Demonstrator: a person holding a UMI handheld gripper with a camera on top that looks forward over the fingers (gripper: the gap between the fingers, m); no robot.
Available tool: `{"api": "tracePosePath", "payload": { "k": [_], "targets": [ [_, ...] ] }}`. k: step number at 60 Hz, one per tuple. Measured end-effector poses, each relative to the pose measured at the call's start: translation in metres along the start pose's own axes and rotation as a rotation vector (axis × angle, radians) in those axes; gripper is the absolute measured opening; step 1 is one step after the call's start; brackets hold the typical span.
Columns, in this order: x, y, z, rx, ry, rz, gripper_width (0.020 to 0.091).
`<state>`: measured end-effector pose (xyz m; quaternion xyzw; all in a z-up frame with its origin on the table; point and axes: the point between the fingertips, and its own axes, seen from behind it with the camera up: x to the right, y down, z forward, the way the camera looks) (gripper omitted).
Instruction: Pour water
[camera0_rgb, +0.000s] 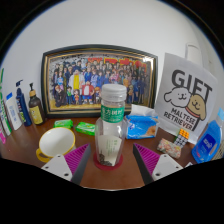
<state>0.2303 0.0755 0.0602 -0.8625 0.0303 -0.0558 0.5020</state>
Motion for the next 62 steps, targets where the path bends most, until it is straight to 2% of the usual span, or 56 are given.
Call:
{"api": "tracePosePath", "payload": {
  "k": [14,33,48,62],
  "targets": [
    [-0.003,0.012,-0.104,-0.084,0.079,-0.018,0.0855],
    [-0.073,0.034,-0.264,-0.169,0.055,-0.017,0.0854],
    [-0.095,0.037,-0.342,-0.141,0.007,-0.032,0.0853],
    [-0.083,0.056,-0.391,-0.137,-0.037,-0.060,0.0855]
  ]
}}
